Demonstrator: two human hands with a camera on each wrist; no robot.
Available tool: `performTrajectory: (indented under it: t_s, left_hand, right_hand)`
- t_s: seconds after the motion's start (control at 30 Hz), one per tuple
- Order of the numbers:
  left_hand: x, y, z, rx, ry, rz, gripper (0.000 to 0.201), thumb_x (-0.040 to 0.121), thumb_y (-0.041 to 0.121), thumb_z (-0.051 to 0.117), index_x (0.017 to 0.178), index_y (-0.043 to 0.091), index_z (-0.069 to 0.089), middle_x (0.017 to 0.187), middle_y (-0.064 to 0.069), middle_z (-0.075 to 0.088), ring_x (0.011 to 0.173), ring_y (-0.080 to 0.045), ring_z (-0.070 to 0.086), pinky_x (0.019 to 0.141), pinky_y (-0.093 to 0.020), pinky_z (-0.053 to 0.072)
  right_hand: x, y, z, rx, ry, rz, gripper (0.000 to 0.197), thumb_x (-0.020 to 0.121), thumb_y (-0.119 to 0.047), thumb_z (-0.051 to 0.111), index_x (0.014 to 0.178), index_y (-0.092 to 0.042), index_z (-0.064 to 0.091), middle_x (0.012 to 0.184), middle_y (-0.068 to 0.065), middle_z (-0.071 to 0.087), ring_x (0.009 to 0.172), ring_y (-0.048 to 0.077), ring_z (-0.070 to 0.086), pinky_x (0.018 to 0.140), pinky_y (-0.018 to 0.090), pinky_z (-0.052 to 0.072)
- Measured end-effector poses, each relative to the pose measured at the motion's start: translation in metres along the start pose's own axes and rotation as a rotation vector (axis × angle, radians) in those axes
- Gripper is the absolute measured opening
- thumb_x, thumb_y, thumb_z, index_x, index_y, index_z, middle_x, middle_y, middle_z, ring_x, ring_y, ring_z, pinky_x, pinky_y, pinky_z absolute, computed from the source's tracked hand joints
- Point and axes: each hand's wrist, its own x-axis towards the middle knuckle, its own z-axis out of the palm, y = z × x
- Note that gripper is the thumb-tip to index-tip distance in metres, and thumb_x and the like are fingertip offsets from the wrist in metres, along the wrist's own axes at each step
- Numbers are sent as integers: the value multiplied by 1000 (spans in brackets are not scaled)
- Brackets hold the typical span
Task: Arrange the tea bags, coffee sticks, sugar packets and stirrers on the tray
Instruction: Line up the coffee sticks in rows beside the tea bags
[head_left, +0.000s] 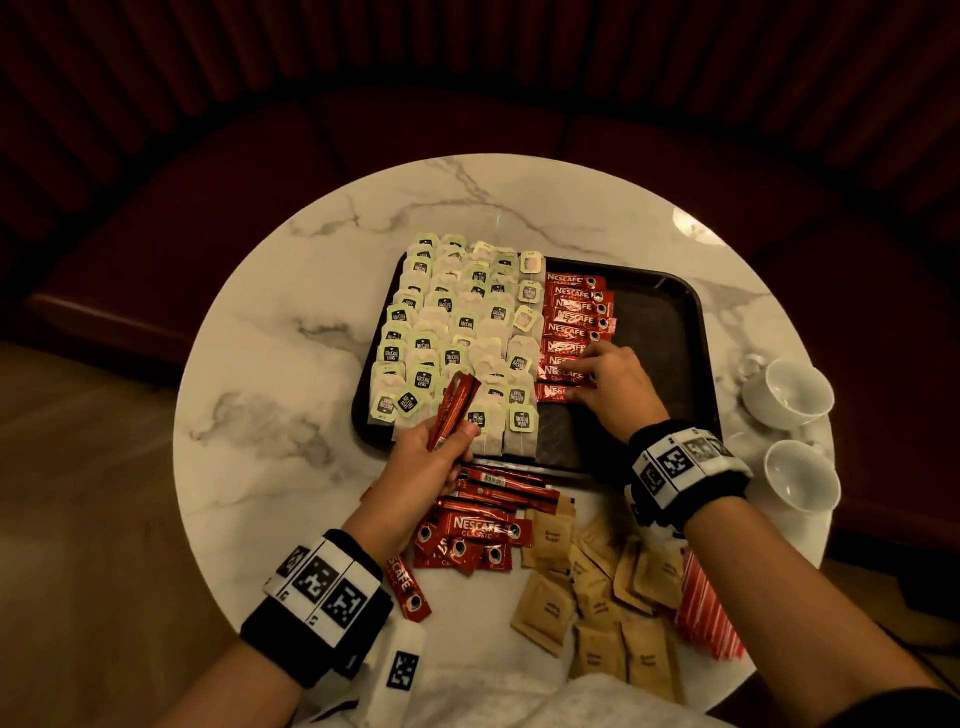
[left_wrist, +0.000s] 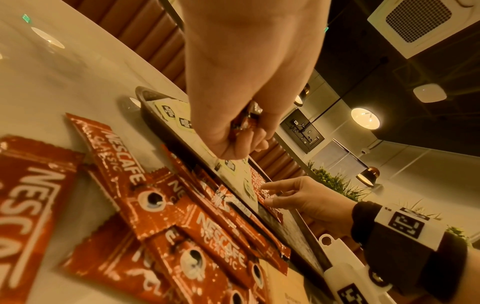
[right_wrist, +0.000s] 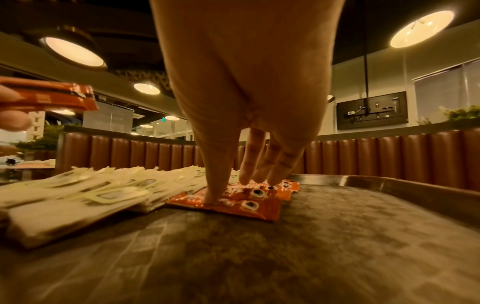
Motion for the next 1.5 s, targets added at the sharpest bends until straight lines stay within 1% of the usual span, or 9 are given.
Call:
performTrajectory:
  t_s: [0.17,0.3,0.53,0.63,0.73,0.93,1.03,1.17,1.5]
  left_hand:
    - [-1,-1,0,2,-12,9,15,96,27,57,92,12,59,57,8,54,47,-3,44,46,-14,37]
    - [-3,2,4,-77,-70,8,21,95,28,57,97,8,60,60,7,47,47,-4,40,45,-15,35]
    - [-13,16,16,-47,-196,12,42,90,51,47,100,14,64,54,12,41,44,-1,38,44,-14,33]
    - [-17,21,19,-6,-223,20,30,98,40,46,95,16,64,62,8,67,58,-3,64,58,-16,49]
    - [-17,19,17,21,-220,26,27,96,37,53,110,20,68,101,-8,74,96,-23,71,93,-43,54]
    - [-21,18,15,55,-224,86,28,90,43,58,112,29,69,109,-1,73,107,-20,67,100,-49,48]
    - [-17,15,15,67,-200,98,22,94,33,59,113,31,69,103,3,72,101,-17,67,92,-38,53]
    - [-17,19,12,-117,-155,46,24,98,23,52,116,14,65,71,6,57,56,-7,47,50,-14,38]
    - [-14,23,16,-31,-128,135,19,95,18,57,112,11,62,62,10,58,53,-2,50,48,-14,41]
  right_hand:
    - [-1,-4,-6,72,26,43,40,88,-19,72,127,-17,66,130,6,56,121,26,47,106,38,39]
    - [-24,-28,-23,499,114,100,25,95,-24,63,118,-19,70,113,-4,66,104,9,58,93,26,47]
    - [-71,-80,-30,1029,-156,94,35,101,-45,43,108,-22,68,65,4,63,50,14,52,49,25,44]
    - [-82,-83,-24,1102,-118,81,26,95,-39,58,106,-16,66,61,0,61,50,14,52,49,24,45]
    - [-87,-78,-21,1219,-103,116,22,93,-22,65,106,-4,63,71,3,67,60,15,61,56,24,54]
    - [-95,-62,-25,1255,-113,105,17,92,-13,64,106,-3,67,88,12,75,79,20,71,74,24,58]
    - [-97,-57,-29,1261,-94,81,16,92,-5,62,107,-1,66,94,15,75,83,20,72,76,24,58]
    - [-99,-47,-34,1304,-2,89,17,90,-1,61,106,-5,66,93,13,75,83,19,72,74,21,57]
    - [-109,-39,-32,1389,71,159,28,88,-1,62,115,-10,67,98,14,75,92,21,73,78,23,58]
